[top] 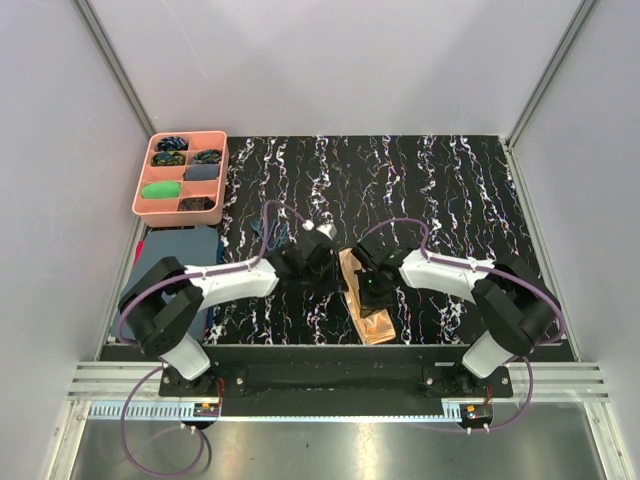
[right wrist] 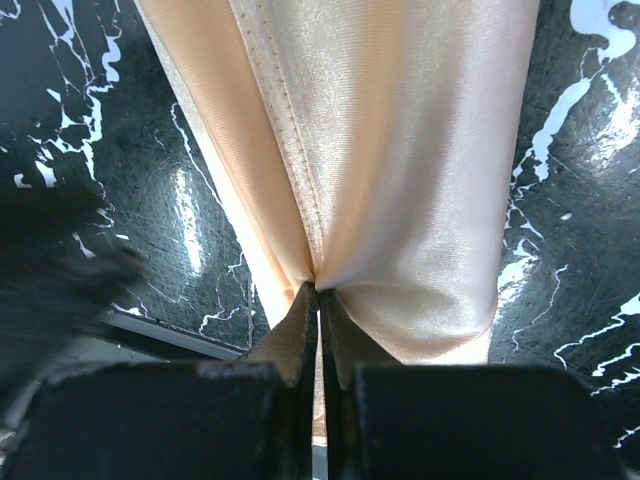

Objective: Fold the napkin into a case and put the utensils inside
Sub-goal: Turn over the smaller rectangle folded napkin at the center of the board.

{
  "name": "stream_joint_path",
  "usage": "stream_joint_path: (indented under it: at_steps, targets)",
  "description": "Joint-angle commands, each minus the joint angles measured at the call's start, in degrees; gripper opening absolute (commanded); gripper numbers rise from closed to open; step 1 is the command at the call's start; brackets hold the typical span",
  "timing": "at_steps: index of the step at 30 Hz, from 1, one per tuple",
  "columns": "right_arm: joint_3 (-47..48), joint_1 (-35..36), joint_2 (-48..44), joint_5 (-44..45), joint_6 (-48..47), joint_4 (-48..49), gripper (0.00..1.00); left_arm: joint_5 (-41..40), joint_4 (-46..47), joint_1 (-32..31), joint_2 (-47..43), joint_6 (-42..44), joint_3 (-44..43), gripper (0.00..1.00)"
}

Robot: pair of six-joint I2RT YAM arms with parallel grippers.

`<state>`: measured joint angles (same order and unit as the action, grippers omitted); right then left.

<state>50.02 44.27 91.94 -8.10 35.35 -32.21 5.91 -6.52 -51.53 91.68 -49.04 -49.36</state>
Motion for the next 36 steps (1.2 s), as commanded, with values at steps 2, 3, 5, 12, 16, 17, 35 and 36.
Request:
stream_joint_path:
  at_steps: [2,3,5,12,16,17,35,36]
  targets:
    - [-2.2,0.6,-2.1,1.2,0.9,3.6,0.04,2.8,2.8,4.7,1.1,1.7,-5.4,0.25]
    - [-2.6,0.6,-2.5,1.1,1.1,3.9,0.04,3.7,2.9,4.9,2.4,1.8,-6.4,0.24]
    - [-2.7,0.7,-2.6,1.0,1.4,4.7,0.06,5.2,3.8,4.9,6.6,1.8,-9.5,0.24]
    - [-3.2,0.7,-3.2,-0.2,1.4,5.7,0.07,4.2,6.0,4.6,13.0,1.7,-10.6,0.21]
    - [-2.7,0.7,-5.1,-0.3,1.3,4.4,0.13,1.3,4.2,4.9,14.1,3.2,-8.9,0.16]
    - [-2.5,0.7,-6.3,0.4,1.0,3.7,0.16,1.1,4.2,5.0,13.9,3.7,-8.3,0.15]
    - [7.4,0.7,0.2,5.5,-6.4,-1.2,0.49,7.0,8.0,8.1,11.3,5.1,-3.9,0.11]
    - [7.5,0.8,0.4,5.8,-6.4,-1.1,0.49,7.5,8.8,8.5,11.6,4.9,-3.7,0.11]
